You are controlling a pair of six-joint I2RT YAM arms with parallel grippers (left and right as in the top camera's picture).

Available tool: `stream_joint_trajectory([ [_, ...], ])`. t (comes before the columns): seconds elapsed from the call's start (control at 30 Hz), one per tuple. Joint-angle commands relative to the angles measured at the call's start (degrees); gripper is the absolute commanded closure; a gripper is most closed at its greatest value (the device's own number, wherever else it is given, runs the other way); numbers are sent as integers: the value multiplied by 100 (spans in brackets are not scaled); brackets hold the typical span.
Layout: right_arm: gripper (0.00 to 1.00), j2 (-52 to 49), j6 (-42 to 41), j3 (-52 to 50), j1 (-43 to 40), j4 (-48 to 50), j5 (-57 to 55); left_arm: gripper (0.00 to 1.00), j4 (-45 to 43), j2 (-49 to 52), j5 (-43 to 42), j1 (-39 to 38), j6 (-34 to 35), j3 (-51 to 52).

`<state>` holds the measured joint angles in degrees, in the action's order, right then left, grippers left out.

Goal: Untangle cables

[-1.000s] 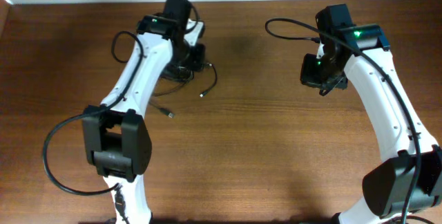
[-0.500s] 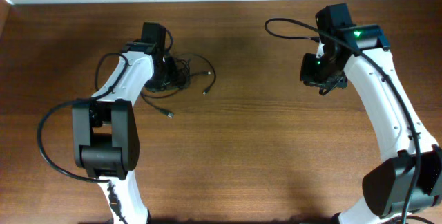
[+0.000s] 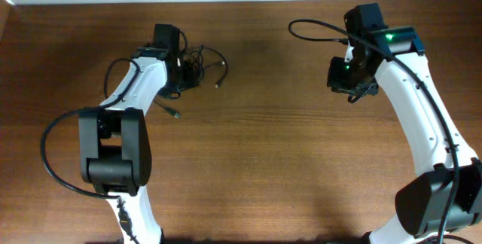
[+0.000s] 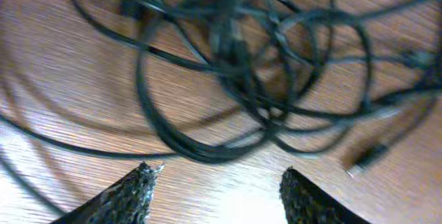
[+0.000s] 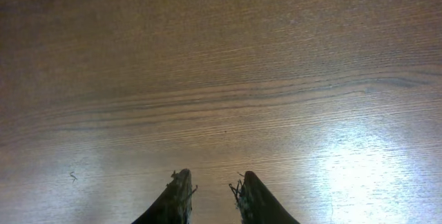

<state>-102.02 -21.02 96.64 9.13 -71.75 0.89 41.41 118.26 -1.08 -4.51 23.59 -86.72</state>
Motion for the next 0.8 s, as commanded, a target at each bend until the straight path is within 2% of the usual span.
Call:
stream_joint_trajectory([
  [0.0, 75, 26, -17, 0, -15, 15, -50, 35, 26, -205, -754, 63, 105, -170],
  [0.13, 75, 26, -20, 0, -15, 31, -50, 33, -87, -168, 780, 120, 811, -144],
  [0.17, 75, 26, -20, 0, -15, 42, -50, 35, -267, -94, 977, 120, 896, -144],
  [0.2, 75, 26, -20, 0, -15, 42, -50, 44, -667, 140, 940, 120, 896, -144],
  [0.27, 75, 26, -17, 0, -15, 42, -50, 61, -826, 334, 699, 120, 896, -144],
  [0.3, 75, 26, -17, 0, -15, 42, -50, 78, -826, 350, 643, 120, 896, -144],
  [0.33, 75, 26, -17, 0, -15, 48, -50, 90, -833, 339, 645, 120, 894, -175],
  [0.37, 75, 26, -20, 0, -15, 55, -50, 92, -826, 334, 640, 120, 894, -188],
  [0.47, 75, 26, -20, 0, -15, 57, -50, 79, -647, 337, 540, 120, 894, -181],
  [0.57, 75, 26, -20, 0, -15, 59, -48, 76, -780, 466, 533, 116, 896, -181],
  [0.6, 75, 26, -20, 0, -15, 59, -48, 92, -835, 564, 531, 116, 896, -181],
  [0.63, 75, 26, -20, 0, -15, 59, -48, 100, -833, 573, 496, 116, 894, -181],
  [0.67, 75, 26, -20, 0, -15, 59, -46, 100, -831, 535, 385, 116, 866, -208],
  [0.7, 75, 26, -17, 0, -13, 59, -28, 100, -811, 446, 44, 116, 560, -328],
  [0.77, 75, 26, 155, 0, -15, 131, 391, 100, -778, 31, -1589, 116, -407, -774],
])
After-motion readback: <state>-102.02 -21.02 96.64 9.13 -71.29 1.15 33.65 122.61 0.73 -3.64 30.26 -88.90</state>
